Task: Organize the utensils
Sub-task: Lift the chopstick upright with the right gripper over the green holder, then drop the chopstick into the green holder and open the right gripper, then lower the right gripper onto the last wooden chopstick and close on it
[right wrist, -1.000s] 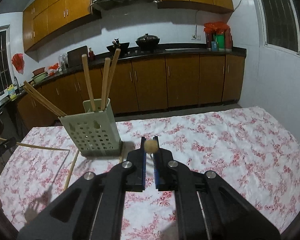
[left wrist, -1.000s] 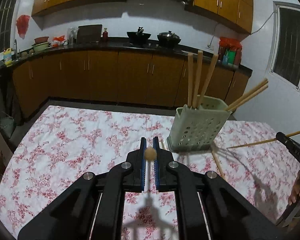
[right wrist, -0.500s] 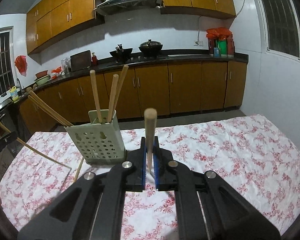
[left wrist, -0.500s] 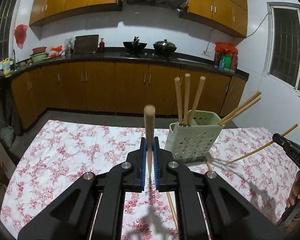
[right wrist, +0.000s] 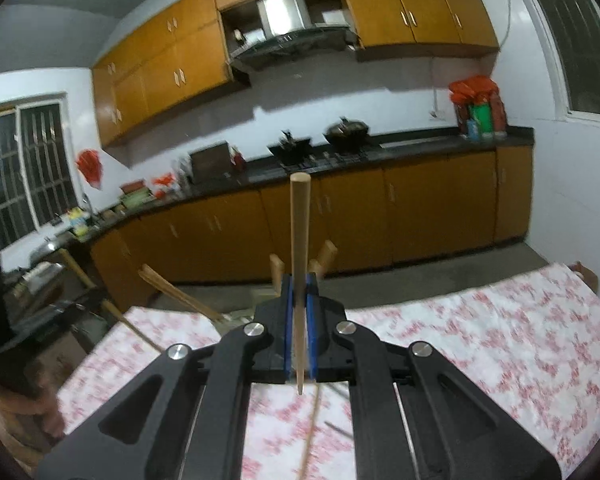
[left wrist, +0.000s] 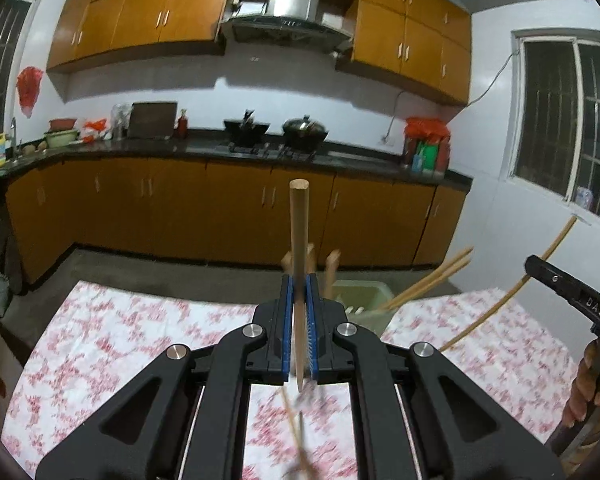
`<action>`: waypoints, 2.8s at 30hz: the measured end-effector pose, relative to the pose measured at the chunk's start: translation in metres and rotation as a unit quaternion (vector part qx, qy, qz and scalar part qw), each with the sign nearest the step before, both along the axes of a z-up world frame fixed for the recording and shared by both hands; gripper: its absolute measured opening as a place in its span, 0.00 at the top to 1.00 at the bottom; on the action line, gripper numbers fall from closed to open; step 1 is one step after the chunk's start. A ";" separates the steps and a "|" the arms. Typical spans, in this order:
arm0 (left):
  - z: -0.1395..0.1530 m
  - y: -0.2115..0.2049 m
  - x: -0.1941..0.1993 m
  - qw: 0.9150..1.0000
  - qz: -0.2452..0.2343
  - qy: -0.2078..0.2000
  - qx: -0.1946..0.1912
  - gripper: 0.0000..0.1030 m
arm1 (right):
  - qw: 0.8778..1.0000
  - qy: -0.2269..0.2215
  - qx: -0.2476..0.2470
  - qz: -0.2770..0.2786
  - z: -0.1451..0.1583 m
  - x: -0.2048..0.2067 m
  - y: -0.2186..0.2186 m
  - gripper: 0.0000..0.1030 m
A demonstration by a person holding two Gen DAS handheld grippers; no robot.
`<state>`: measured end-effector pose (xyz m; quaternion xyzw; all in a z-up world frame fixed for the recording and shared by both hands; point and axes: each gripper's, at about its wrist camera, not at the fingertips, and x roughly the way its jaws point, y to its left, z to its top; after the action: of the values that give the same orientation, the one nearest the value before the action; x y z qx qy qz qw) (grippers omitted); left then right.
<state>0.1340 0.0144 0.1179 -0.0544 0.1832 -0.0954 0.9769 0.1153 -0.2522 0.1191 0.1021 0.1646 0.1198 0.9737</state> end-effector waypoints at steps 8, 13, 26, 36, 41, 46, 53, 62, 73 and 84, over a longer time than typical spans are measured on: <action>0.042 -0.022 0.009 0.997 -0.008 -0.068 -0.036 0.93 | 0.998 -0.060 0.002 0.002 0.038 0.013 0.020 0.92; 0.050 -0.031 0.025 0.994 0.013 -0.102 -0.032 0.93 | 0.997 -0.076 0.000 -0.010 0.041 0.034 0.030 0.92; 0.017 -0.043 0.063 0.994 0.032 -0.100 -0.031 0.93 | 0.998 -0.045 -0.022 -0.023 0.012 0.078 0.041 0.92; 0.008 -0.025 0.057 0.996 0.037 -0.075 -0.034 0.63 | 0.998 -0.039 -0.032 -0.028 0.009 0.066 0.036 0.72; 0.018 -0.011 0.040 0.995 0.044 -0.080 -0.042 0.60 | 0.997 -0.034 -0.026 -0.061 0.014 0.047 0.012 0.67; 0.019 0.010 0.013 0.994 0.064 -0.077 -0.050 0.53 | 0.994 0.015 -0.019 -0.108 -0.011 0.035 -0.026 0.61; -0.045 0.041 -0.002 0.993 0.113 0.007 -0.026 0.49 | 0.975 0.190 -0.036 -0.111 -0.118 0.055 -0.043 0.61; -0.159 0.026 0.010 0.980 0.066 0.189 0.000 0.50 | 0.958 0.284 -0.038 0.008 -0.209 0.042 0.021 0.71; -0.193 -0.011 0.005 0.973 0.021 0.227 0.028 0.51 | 0.953 0.283 -0.108 0.014 -0.229 0.037 0.053 0.91; -0.215 -0.034 0.005 0.965 0.004 0.254 0.061 0.65 | 0.953 0.291 -0.072 -0.043 -0.230 0.044 0.007 0.92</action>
<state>0.1393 -0.0200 -0.0968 -0.0176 0.4304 -0.0627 0.9003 0.1593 -0.2448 -0.1111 0.0694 0.4445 0.0309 0.8925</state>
